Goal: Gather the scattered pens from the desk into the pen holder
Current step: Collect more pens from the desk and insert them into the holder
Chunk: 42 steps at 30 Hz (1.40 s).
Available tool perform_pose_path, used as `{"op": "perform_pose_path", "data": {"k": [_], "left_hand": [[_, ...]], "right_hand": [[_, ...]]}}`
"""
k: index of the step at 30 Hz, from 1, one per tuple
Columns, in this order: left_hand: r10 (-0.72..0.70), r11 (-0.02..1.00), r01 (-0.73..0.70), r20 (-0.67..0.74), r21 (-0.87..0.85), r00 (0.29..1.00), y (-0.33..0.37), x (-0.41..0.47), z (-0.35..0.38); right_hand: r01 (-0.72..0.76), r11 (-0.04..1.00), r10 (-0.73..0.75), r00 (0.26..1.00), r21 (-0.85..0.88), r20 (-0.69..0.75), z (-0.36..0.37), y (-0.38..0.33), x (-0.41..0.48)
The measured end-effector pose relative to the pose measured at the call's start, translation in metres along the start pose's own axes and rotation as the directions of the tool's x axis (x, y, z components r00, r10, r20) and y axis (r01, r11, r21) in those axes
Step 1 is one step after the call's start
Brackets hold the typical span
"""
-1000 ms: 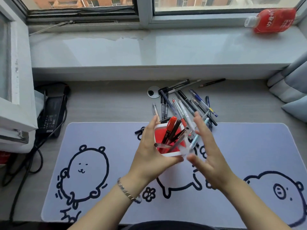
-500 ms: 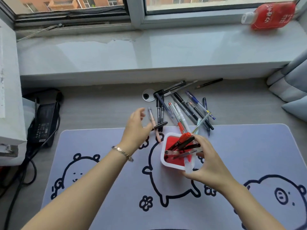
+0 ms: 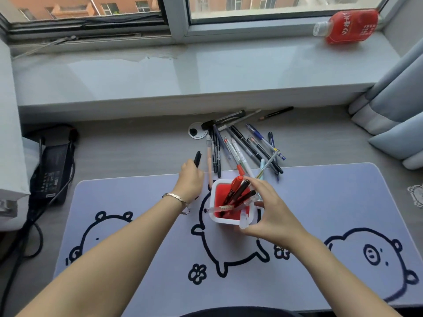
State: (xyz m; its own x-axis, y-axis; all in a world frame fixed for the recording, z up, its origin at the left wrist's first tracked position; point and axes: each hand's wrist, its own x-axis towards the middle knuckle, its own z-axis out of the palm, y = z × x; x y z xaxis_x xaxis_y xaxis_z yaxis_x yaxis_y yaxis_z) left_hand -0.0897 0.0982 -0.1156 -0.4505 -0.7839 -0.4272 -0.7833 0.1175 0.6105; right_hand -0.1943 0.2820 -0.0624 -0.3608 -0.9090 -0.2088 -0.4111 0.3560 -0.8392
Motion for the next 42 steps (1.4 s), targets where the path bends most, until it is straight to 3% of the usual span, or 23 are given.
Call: {"op": "perform_pose_path", "data": {"k": [4,10,16,20,22,25,27,28,36,42], "left_hand": [[0.016,1.0,-0.016,0.014,0.002,1.0,-0.014,-0.012,-0.011],[-0.035,0.99,0.03,-0.032,-0.136,0.999,0.0,0.001,-0.015],[-0.149,0.988,0.147,-0.049,-0.039,0.988,0.014,0.03,-0.008],[-0.114,0.968,0.102,-0.039,-0.228,0.993,0.019,0.023,-0.027],[-0.035,0.9,0.003,-0.066,-0.437,0.997,0.024,0.003,-0.042],[0.122,0.626,-0.193,-0.15,-0.756,0.981,0.034,-0.045,-0.064],[0.184,0.443,-0.24,-0.175,-0.864,0.967,0.037,-0.074,-0.066],[0.199,0.404,-0.237,-0.168,-0.884,0.966,0.036,-0.087,-0.062],[0.26,0.654,-0.265,-0.119,-0.708,0.958,0.023,-0.107,-0.029],[0.591,0.641,-0.663,-0.301,-0.388,0.748,0.01,-0.106,-0.031]], "right_hand": [[0.007,0.999,-0.006,1.0,0.037,-0.003,0.0,-0.005,-0.002],[0.002,0.999,-0.002,1.0,0.055,-0.001,0.005,-0.006,-0.005],[-0.001,0.998,0.002,1.0,0.062,-0.027,0.001,-0.012,-0.006],[0.003,0.999,-0.001,1.0,0.054,-0.031,-0.005,-0.013,-0.006],[-0.002,0.999,0.004,1.0,0.055,-0.027,-0.003,-0.012,-0.006],[-0.021,0.998,0.021,1.0,0.053,0.005,0.006,-0.011,-0.004],[-0.021,0.999,0.02,1.0,0.039,0.021,0.013,-0.013,-0.003],[-0.023,0.999,0.022,1.0,0.039,0.022,0.017,-0.013,-0.003],[-0.011,1.0,0.011,1.0,0.015,-0.001,0.023,-0.005,-0.008],[-0.001,1.0,0.001,1.0,0.01,-0.009,0.026,-0.002,-0.008]]}}
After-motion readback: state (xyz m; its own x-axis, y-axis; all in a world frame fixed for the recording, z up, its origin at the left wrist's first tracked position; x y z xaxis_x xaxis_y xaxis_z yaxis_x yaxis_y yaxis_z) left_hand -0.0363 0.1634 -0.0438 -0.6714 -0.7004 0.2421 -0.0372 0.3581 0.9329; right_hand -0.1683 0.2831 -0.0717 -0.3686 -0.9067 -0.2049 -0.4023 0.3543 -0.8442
